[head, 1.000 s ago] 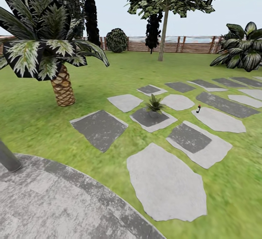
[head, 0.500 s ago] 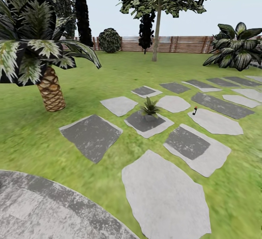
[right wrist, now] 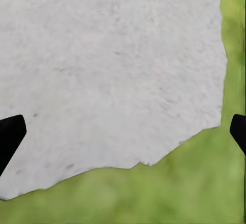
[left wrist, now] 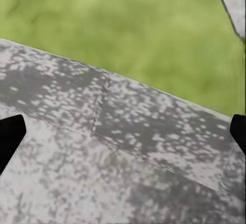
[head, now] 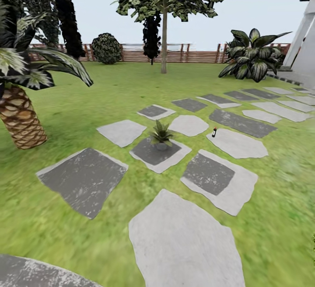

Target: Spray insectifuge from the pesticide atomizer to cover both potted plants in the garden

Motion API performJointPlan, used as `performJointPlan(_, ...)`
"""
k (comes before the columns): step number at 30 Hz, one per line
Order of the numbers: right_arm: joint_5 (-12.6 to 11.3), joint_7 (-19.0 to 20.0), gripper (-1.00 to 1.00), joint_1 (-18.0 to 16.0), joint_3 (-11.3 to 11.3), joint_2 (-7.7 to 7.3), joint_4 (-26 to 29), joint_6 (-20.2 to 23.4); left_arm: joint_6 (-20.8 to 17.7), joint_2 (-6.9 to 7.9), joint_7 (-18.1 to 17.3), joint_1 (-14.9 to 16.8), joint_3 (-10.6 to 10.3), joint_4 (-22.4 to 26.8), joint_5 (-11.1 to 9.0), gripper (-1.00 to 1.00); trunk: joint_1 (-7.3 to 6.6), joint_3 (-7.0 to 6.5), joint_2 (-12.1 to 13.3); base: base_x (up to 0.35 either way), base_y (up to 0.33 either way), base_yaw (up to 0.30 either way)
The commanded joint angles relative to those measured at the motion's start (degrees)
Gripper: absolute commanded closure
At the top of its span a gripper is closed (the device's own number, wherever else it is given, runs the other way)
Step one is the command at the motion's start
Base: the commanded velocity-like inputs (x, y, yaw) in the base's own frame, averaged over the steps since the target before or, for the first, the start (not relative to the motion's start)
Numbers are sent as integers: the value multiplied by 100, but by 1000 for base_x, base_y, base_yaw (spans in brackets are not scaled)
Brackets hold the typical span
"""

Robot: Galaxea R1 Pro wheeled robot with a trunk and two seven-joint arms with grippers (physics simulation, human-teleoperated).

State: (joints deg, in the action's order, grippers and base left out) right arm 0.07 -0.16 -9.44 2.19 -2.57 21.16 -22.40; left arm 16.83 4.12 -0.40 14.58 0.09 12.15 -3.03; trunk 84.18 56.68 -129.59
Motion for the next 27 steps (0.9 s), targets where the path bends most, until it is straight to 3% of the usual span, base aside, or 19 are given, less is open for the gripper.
performJointPlan(1,1,-2,-100,-5,5,2,-7,-19,16,1,-4,1,-1,-2,-31,-100,2,5,-1,337,0,-300)
performJointPlan(27,1,-2,-100,-5,1,2,-7,-19,18,1,-4,1,-18,-10,27,-100,2,5,-1,337,42,-300)
